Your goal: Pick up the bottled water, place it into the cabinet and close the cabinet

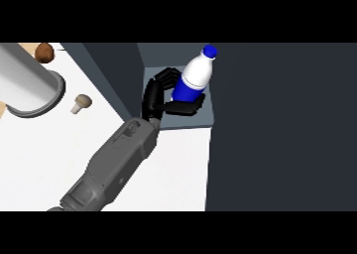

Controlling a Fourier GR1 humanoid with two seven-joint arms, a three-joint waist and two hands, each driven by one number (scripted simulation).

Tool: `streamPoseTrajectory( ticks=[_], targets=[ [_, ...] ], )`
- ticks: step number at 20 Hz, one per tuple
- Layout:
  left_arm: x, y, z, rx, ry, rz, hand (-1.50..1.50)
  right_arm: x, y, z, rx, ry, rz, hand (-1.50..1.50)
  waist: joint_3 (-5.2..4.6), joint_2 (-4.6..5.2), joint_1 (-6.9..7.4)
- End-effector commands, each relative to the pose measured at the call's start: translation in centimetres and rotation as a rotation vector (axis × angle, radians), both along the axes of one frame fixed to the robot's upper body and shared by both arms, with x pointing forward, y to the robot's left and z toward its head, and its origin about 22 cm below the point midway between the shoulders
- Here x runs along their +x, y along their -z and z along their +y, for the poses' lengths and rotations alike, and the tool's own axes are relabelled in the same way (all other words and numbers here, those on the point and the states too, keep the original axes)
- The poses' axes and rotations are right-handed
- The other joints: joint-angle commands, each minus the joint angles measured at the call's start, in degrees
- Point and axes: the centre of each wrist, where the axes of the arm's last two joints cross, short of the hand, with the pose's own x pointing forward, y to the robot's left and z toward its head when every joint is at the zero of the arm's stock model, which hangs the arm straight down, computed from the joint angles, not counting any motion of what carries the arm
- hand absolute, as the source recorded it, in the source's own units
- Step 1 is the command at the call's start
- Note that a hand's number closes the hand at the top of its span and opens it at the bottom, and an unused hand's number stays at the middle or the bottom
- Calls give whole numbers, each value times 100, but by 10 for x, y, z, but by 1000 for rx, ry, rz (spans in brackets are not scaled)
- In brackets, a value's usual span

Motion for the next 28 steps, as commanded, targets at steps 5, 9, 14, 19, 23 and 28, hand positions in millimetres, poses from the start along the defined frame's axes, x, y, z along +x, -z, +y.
streamPoseTrajectory(
  ticks=[5,9,14,19,23,28],
  targets=[
    [23,-9,1,136,-195,21,150,-1,-18,-7,57,-1,-27,-150,4,33,-100],
    [34,-11,7,360,-292,-47,150,0,-18,-6,54,-19,-46,-150,8,88,-125],
    [45,-26,4,454,-352,-37,-150,7,-7,-5,63,-30,-52,-150,5,136,-112],
    [49,-24,25,434,-385,-88,-150,0,-22,-9,57,-47,-53,-150,-7,134,-171],
    [47,-35,4,265,-309,-170,-150,4,-11,-8,55,-46,-56,-150,-13,145,-96],
    [50,-60,-7,-6,-186,-307,150,1,-14,-8,54,-62,-39,-150,-14,85,-85]
  ],
)
